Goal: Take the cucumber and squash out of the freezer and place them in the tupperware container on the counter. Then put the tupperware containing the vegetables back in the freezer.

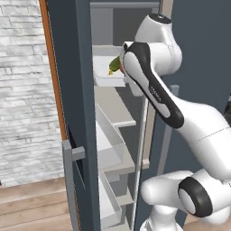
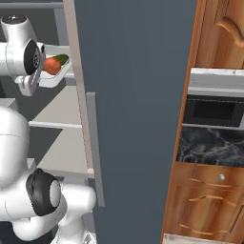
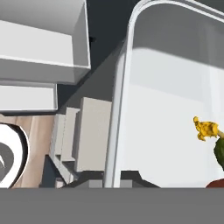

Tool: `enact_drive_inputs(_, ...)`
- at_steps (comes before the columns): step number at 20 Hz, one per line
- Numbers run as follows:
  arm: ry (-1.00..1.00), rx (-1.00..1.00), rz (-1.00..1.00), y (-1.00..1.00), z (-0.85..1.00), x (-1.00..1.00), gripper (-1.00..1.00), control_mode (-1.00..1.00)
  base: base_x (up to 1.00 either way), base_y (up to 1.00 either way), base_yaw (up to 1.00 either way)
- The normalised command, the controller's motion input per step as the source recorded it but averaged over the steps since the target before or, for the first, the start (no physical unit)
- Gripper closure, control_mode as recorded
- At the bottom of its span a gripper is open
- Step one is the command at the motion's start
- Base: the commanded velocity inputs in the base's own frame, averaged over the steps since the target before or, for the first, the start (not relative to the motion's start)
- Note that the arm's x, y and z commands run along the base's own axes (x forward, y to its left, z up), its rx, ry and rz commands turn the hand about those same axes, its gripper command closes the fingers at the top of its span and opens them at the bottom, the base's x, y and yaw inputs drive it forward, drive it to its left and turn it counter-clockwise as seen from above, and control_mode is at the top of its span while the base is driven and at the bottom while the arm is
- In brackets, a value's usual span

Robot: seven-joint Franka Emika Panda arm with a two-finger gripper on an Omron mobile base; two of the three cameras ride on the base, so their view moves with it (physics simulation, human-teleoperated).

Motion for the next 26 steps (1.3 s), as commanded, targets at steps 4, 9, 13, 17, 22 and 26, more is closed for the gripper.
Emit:
enact_drive_inputs(4,0.03,0.0,0.0,0.1,0.0,0.63,1.0,-1.0,0.0,0.0,0.0)
enact_drive_inputs(9,0.0,0.0,0.0,0.17,0.0,0.69,1.0,-1.0,0.0,0.0,0.0)
enact_drive_inputs(13,0.0,0.0,0.0,0.22,0.0,0.66,1.0,-1.0,0.0,0.0,0.0)
enact_drive_inputs(17,0.0,0.0,0.0,0.19,0.0,0.61,1.0,-1.0,0.0,0.0,0.0)
enact_drive_inputs(22,0.0,0.0,0.0,0.16,0.0,0.6,1.0,-1.0,0.0,0.0,0.0)
enact_drive_inputs(26,0.0,0.0,0.0,0.15,-0.01,0.58,1.0,-1.0,0.0,0.0,0.0)
